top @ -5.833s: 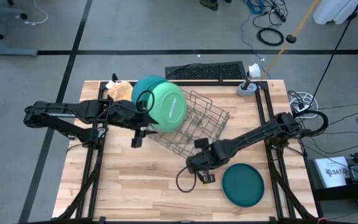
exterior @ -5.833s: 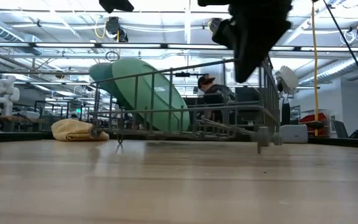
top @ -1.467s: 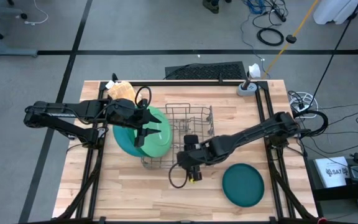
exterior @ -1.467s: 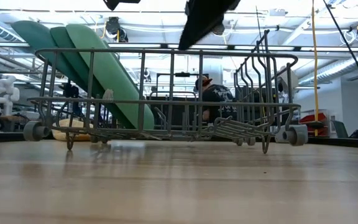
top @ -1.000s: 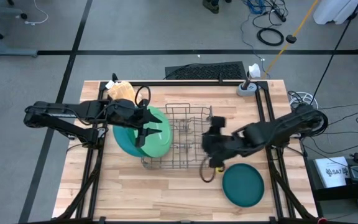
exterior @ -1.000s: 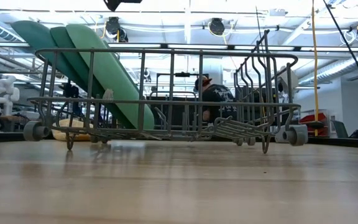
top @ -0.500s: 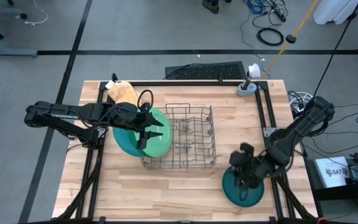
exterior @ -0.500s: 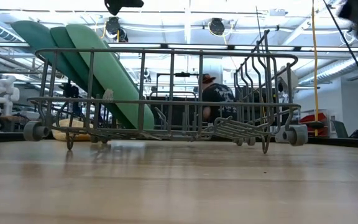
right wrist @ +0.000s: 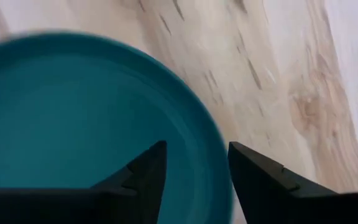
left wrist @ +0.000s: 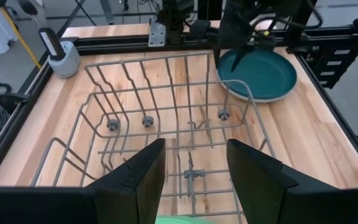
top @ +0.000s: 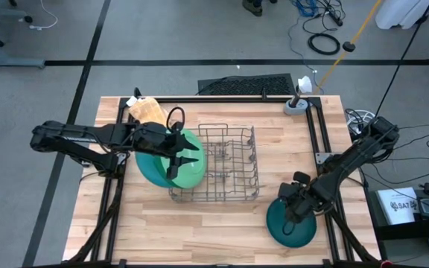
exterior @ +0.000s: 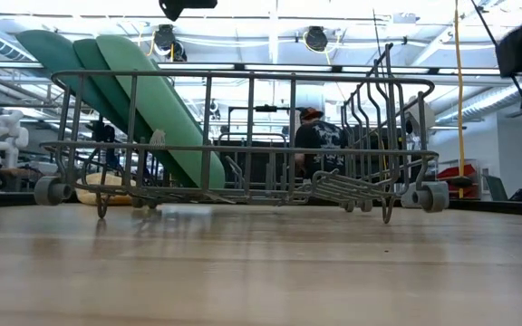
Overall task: Sort dishes
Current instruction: Put the dark blue plate into the dishwasher rack
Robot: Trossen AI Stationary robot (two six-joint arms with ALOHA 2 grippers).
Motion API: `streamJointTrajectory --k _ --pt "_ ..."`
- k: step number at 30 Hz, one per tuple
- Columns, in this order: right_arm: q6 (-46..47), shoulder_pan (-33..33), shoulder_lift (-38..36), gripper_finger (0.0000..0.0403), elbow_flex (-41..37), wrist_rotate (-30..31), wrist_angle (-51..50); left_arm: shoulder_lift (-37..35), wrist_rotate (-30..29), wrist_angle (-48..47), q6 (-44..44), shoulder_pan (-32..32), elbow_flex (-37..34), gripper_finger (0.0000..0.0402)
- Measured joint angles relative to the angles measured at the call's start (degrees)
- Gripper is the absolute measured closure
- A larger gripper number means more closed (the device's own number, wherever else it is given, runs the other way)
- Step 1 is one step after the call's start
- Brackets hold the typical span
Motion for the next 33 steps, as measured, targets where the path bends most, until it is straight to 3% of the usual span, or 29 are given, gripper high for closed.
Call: streamJointTrajectory --k 14,26,33 --pt "-9.46 -3.54 0.04 0.0275 -4.25 -1.06 2.17 4.68 0.48 2.82 1.62 0.0 0.02 0.022" --pt "-17.25 -5.11 0.04 0.0392 -4.25 -2.17 5.3 6.25 0.6 2.73 1.64 0.0 0.04 0.022" --pt "-17.35 -5.11 -0.05 0.0399 -4.19 -2.12 5.27 6.25 0.59 2.68 1.64 0.0 0.04 0.022"
